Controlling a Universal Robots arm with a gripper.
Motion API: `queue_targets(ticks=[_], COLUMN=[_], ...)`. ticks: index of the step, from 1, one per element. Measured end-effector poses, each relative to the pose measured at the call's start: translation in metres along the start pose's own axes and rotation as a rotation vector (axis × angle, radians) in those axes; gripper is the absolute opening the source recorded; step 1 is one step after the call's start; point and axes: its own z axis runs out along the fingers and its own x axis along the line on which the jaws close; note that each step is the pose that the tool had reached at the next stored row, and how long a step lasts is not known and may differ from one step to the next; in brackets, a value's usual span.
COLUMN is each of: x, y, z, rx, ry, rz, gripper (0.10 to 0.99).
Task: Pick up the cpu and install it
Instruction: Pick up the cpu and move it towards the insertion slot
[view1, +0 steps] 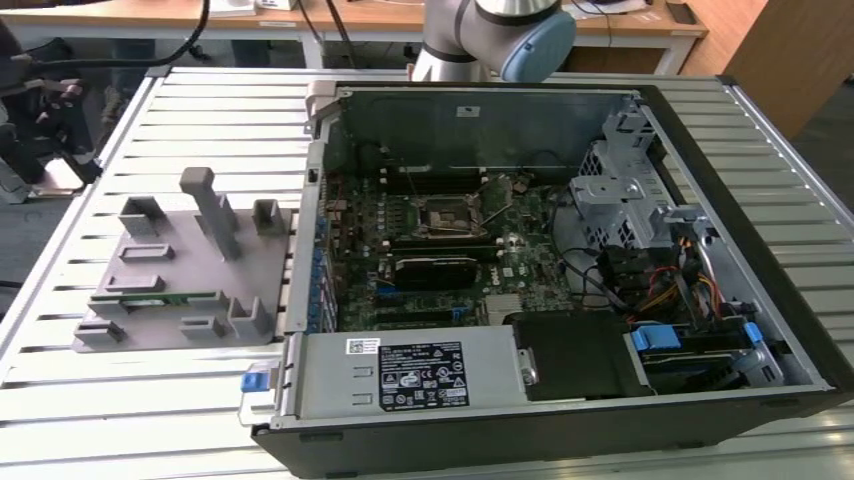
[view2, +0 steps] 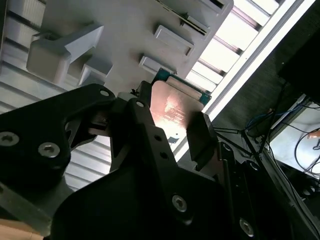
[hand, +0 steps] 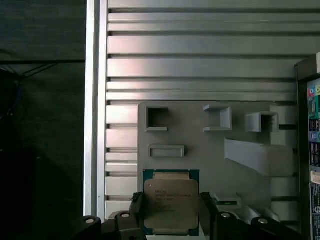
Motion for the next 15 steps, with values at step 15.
queue_targets(ticks=[15], x=[-0.0075], y=[0.0016], z=[-0.0349], rx=[0.009], ry=[-0.0001], rz=[0.001], gripper=[0.529])
